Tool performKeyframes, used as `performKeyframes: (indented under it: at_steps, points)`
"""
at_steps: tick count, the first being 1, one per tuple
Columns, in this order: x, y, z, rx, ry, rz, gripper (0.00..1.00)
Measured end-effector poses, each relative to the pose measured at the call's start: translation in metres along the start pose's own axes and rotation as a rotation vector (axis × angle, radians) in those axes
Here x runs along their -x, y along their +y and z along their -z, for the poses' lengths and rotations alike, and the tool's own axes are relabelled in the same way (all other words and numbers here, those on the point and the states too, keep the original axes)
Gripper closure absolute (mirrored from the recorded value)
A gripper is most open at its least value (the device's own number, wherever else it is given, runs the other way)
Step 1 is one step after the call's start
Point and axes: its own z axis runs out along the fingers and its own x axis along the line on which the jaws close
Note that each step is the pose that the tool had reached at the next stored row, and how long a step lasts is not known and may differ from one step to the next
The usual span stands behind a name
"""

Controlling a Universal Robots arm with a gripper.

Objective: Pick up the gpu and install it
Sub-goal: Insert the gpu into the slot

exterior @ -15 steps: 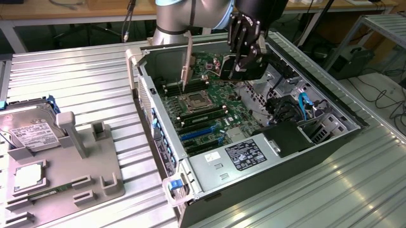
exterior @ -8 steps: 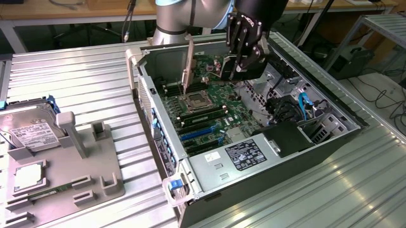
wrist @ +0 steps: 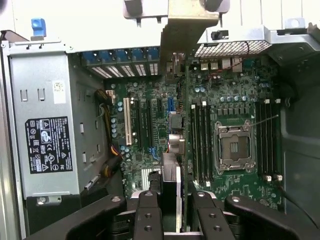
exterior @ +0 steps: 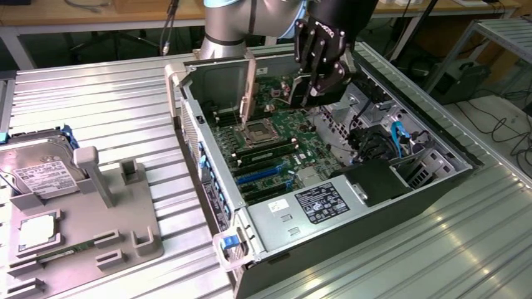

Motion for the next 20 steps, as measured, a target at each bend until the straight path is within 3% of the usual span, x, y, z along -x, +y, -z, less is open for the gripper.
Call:
performKeyframes:
  at_steps: [7, 20]
  points:
    - [0.0000, -0.0002, -0.0036, -0.0004, 0.0015, 0.047, 0.72]
    - [-0.0005, -0.0002, -0.0082, -0.0001, -0.0008, 0.056, 0.72]
